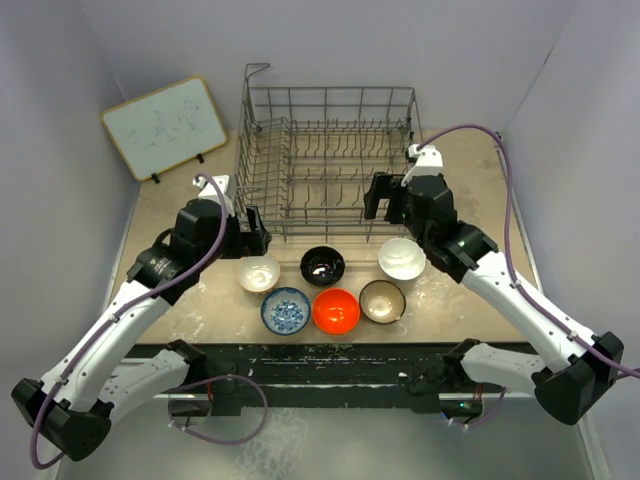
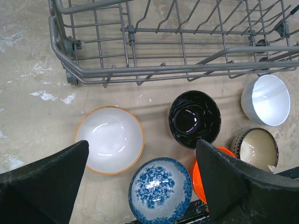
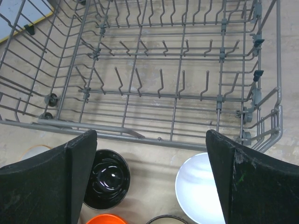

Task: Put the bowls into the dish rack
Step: Pick up the bowl from the center of the board.

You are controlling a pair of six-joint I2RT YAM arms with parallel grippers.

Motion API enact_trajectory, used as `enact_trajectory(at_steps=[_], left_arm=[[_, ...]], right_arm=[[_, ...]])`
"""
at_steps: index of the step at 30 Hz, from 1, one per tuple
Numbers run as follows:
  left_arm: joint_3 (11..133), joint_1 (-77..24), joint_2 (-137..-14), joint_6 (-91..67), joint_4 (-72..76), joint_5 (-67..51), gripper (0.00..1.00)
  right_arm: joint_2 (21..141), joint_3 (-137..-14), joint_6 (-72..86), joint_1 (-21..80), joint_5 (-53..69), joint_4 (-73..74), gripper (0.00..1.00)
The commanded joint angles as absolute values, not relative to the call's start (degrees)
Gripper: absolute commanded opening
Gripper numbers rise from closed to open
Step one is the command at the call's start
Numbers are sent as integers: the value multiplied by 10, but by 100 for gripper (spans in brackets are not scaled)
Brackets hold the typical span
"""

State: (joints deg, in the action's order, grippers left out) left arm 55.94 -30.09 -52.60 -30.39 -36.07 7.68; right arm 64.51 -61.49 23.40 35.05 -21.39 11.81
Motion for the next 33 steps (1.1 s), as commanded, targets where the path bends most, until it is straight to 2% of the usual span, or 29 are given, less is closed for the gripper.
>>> enact_trajectory(at_steps=[1,12,22,33], left_arm=[[581,-303,-511,-302,-348,80,99],[552,-303,-422,-266,-354,62,99],[540,-303,-389,-262,-376,66,99],[531,-303,-370,-253,-383,66,99]], right_arm=[[622,-638,240,354,-240,128,100],[593,-631,287,345,-264,234,100],[580,-523,344,252,-170,259,100],[611,-419,409,208,-158,211,87]])
